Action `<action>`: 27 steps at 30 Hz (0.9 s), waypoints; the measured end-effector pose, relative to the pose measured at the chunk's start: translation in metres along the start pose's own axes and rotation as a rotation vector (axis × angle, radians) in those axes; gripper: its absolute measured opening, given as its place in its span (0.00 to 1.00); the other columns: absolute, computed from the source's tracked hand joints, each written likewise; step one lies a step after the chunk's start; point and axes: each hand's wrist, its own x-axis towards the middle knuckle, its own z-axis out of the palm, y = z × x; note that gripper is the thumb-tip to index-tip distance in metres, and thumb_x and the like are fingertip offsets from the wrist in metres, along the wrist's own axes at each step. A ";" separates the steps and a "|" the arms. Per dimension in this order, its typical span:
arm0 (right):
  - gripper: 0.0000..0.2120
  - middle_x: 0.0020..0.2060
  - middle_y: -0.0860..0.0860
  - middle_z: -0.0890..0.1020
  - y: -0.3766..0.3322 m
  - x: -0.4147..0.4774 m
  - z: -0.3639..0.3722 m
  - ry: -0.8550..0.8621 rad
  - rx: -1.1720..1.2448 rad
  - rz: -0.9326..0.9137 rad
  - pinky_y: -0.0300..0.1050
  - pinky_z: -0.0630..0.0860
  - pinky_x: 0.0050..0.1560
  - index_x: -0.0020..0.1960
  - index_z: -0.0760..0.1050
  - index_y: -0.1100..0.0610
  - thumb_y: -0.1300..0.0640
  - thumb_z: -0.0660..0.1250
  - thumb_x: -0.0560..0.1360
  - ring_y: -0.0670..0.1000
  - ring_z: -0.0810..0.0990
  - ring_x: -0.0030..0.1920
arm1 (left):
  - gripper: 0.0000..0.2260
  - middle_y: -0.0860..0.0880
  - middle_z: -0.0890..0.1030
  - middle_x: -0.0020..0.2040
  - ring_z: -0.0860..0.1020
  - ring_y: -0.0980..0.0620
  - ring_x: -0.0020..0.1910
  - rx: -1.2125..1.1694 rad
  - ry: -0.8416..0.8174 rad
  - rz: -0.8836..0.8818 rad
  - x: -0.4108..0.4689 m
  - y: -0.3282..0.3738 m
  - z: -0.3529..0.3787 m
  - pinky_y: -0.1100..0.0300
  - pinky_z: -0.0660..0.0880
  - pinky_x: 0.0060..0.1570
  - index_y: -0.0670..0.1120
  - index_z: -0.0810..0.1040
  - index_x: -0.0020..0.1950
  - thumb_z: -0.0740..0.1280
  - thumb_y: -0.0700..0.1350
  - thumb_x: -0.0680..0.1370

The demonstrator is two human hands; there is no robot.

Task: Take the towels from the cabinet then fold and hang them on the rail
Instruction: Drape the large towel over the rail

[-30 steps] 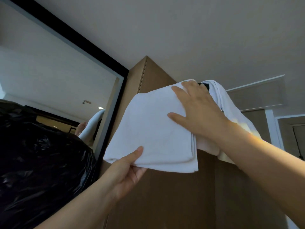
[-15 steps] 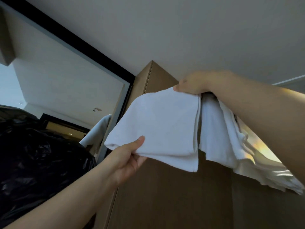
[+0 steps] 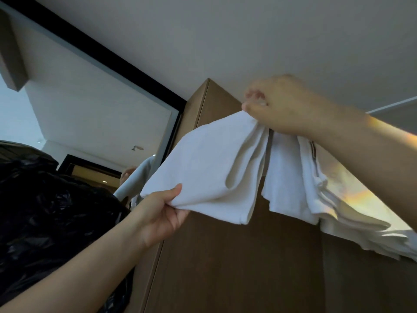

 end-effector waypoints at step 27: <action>0.10 0.42 0.58 0.83 0.013 -0.092 0.034 -0.264 0.598 0.633 0.56 0.79 0.56 0.47 0.75 0.61 0.55 0.61 0.79 0.56 0.85 0.43 | 0.36 0.43 0.71 0.68 0.79 0.42 0.58 0.836 0.264 0.362 -0.042 0.010 -0.007 0.51 0.82 0.47 0.43 0.62 0.75 0.76 0.41 0.71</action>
